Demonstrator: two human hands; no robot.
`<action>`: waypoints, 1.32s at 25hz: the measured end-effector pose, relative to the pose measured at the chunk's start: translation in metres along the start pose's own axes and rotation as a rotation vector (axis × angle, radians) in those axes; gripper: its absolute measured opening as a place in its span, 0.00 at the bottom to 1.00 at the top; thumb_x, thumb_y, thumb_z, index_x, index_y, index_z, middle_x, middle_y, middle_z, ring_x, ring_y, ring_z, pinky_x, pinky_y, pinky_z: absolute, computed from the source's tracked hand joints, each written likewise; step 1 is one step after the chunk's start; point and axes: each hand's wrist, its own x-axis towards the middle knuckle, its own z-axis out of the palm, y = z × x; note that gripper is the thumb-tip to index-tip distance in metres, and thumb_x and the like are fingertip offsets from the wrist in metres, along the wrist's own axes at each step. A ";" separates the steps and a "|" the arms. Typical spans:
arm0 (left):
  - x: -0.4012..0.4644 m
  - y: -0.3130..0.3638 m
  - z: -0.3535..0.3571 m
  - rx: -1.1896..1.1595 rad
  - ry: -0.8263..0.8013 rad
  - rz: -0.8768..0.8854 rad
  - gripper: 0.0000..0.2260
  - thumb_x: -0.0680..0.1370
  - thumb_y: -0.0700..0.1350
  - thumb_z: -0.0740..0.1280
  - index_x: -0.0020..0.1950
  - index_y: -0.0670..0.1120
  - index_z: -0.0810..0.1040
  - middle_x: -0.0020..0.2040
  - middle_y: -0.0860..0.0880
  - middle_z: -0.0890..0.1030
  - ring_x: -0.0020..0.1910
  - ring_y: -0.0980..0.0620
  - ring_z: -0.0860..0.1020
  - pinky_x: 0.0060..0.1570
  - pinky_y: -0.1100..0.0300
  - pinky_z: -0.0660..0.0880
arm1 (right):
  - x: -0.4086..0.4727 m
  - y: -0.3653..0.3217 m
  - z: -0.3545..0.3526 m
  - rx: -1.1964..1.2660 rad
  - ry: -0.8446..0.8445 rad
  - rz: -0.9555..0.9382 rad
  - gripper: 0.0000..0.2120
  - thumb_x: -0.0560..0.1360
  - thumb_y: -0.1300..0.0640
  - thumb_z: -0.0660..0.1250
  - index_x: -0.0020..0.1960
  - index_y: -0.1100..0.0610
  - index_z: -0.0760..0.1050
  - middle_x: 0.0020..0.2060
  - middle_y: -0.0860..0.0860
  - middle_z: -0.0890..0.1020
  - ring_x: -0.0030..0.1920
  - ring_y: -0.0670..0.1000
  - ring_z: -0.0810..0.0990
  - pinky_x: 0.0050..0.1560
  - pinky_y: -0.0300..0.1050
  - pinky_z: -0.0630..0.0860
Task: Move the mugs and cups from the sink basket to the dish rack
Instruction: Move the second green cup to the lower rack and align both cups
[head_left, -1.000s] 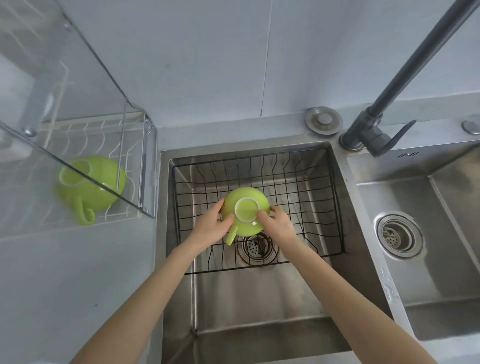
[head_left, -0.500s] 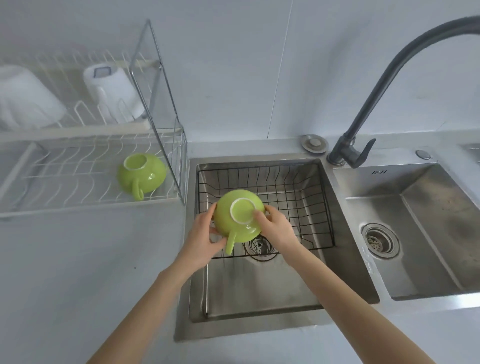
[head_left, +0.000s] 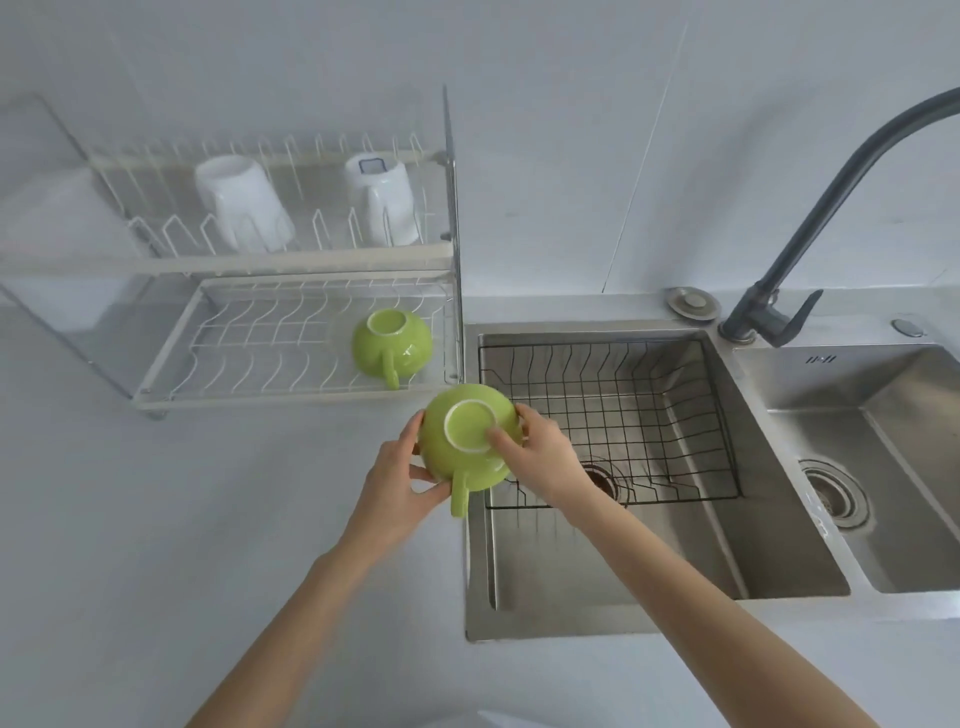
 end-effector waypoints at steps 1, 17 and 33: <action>-0.002 -0.006 -0.008 0.006 0.014 0.006 0.38 0.68 0.43 0.73 0.72 0.51 0.56 0.57 0.47 0.70 0.38 0.65 0.76 0.44 0.64 0.71 | -0.001 -0.006 0.008 -0.003 -0.003 -0.015 0.23 0.75 0.48 0.60 0.66 0.57 0.66 0.59 0.59 0.75 0.57 0.57 0.75 0.50 0.43 0.69; 0.031 -0.073 -0.116 0.068 0.143 0.036 0.37 0.68 0.45 0.74 0.71 0.43 0.58 0.68 0.43 0.66 0.65 0.47 0.69 0.64 0.54 0.67 | 0.041 -0.100 0.096 -0.058 -0.096 -0.096 0.22 0.77 0.49 0.59 0.67 0.59 0.64 0.57 0.57 0.76 0.48 0.51 0.71 0.47 0.41 0.67; 0.130 -0.134 -0.192 0.151 0.071 -0.131 0.36 0.67 0.46 0.74 0.71 0.43 0.61 0.66 0.43 0.73 0.60 0.45 0.73 0.60 0.48 0.70 | 0.148 -0.150 0.157 0.012 -0.335 0.016 0.31 0.77 0.56 0.60 0.75 0.53 0.49 0.71 0.56 0.65 0.70 0.55 0.66 0.67 0.44 0.63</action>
